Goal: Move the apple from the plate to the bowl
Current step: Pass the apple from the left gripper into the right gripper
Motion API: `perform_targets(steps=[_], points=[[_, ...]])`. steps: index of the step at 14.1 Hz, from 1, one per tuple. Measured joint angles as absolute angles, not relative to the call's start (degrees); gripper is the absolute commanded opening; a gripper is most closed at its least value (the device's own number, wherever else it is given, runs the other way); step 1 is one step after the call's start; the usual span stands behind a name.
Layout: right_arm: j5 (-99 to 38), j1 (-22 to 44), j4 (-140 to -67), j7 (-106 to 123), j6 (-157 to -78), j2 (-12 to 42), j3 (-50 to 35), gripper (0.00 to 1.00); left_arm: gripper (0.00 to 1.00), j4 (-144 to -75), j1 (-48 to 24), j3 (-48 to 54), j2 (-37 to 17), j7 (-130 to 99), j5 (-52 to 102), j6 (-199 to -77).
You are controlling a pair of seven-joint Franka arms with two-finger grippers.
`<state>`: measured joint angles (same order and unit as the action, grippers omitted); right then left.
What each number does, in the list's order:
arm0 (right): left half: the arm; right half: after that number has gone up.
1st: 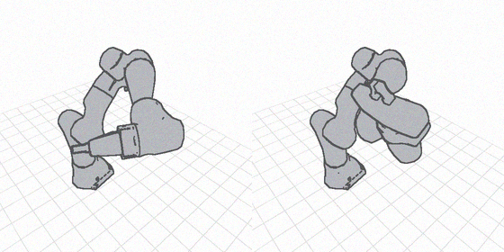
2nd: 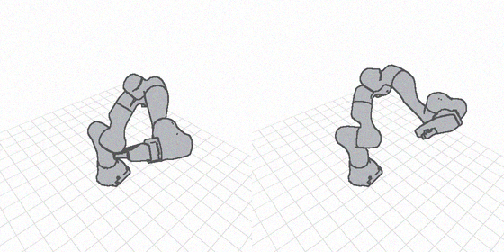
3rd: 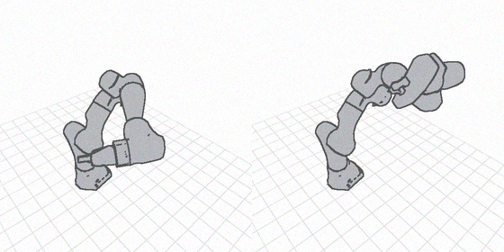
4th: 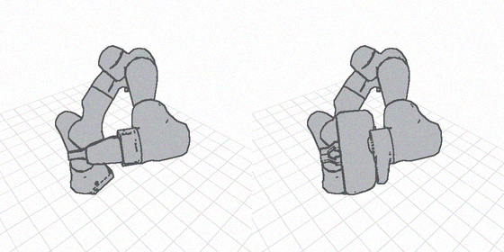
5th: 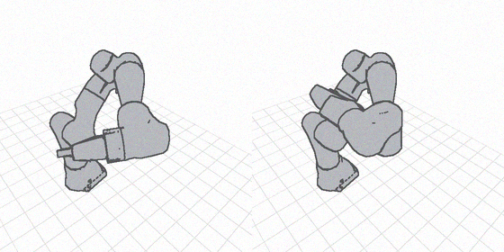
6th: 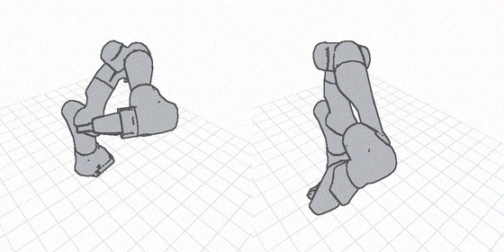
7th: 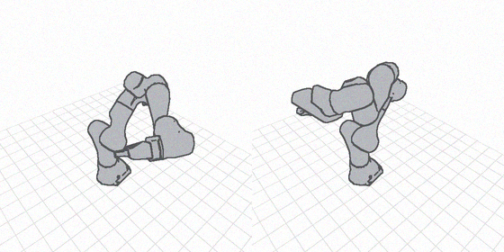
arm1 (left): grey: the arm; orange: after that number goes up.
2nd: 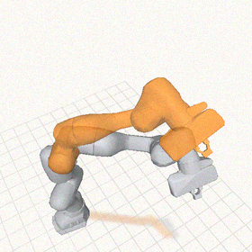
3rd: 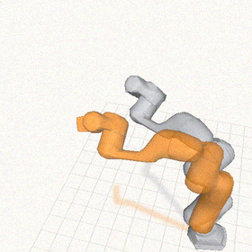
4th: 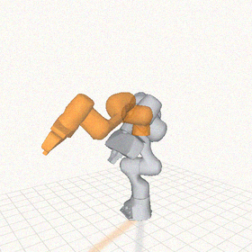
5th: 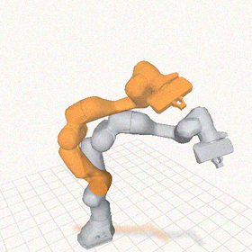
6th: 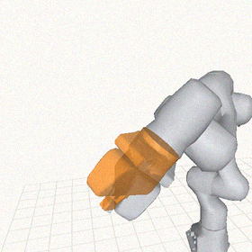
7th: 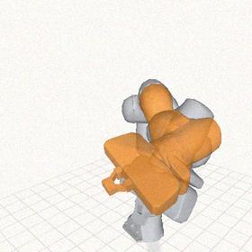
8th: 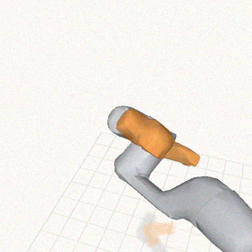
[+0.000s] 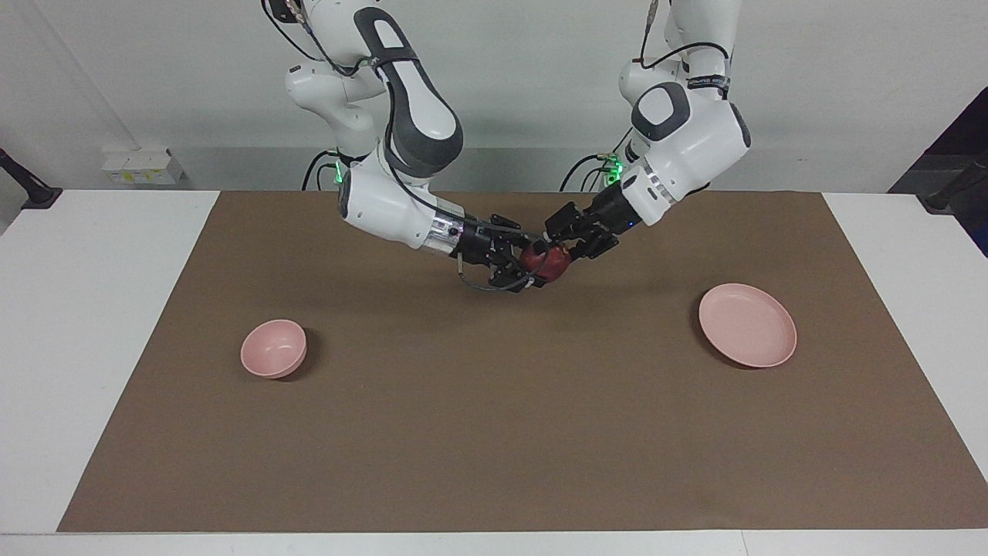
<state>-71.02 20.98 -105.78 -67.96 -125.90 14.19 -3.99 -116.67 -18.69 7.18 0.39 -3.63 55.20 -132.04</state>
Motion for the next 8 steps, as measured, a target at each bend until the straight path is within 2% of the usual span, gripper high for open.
perform_targets(steps=[1, 8], points=[[-71.0, 21.0, -105.8, -68.0, -125.9, 14.2, -4.0, 0.00, 1.00, -116.7, -18.7, 7.2, 0.4, -3.7, 55.2, -132.0], [-70.5, 20.6, -105.2, -68.0, -126.4, 14.3, -3.8, 0.00, 1.00, -116.5, -18.7, 6.9, 1.1, -4.9, 53.6, -131.8]])
